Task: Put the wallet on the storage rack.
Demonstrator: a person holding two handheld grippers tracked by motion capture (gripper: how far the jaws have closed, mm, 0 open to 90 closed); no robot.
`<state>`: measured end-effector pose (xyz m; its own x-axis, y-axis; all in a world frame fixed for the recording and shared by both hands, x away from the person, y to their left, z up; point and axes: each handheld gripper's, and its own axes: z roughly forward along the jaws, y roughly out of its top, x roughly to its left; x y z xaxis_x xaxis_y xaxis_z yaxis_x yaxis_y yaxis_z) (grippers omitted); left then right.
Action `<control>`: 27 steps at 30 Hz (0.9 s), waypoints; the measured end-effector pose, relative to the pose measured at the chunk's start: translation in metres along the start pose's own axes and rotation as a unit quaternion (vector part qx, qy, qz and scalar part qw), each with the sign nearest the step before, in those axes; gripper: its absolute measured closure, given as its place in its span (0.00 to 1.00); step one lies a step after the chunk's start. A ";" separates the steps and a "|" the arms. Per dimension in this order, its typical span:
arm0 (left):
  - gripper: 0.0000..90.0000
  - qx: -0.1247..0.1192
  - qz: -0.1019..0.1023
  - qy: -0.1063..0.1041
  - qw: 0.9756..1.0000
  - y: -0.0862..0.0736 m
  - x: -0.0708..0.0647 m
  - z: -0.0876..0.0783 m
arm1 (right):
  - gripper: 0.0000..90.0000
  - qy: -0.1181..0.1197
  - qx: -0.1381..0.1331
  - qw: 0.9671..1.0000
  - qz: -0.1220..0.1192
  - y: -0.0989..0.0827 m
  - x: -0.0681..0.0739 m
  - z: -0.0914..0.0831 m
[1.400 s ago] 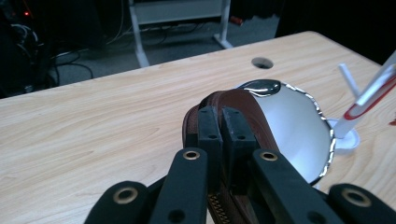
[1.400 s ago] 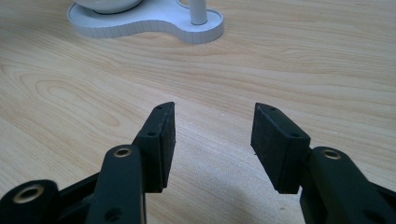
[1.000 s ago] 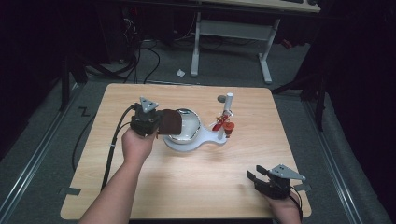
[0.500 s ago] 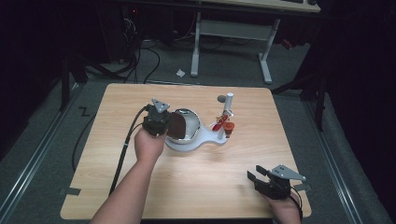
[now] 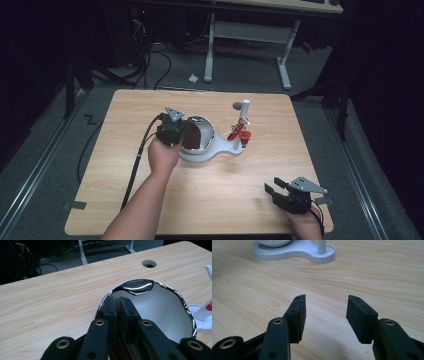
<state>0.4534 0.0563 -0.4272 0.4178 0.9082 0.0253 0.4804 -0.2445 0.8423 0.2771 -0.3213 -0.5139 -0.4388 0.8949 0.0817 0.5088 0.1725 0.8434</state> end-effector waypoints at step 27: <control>0.67 -0.029 -0.019 -0.050 0.998 0.008 0.011 -0.022 | 0.55 0.003 0.005 1.000 0.001 0.000 0.001 0.002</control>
<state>0.4449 0.0713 -0.4089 0.4762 0.8774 -0.0588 0.4540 -0.1880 0.8710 0.2779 -0.3193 -0.5149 -0.4413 0.8932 0.0863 0.5174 0.1747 0.8378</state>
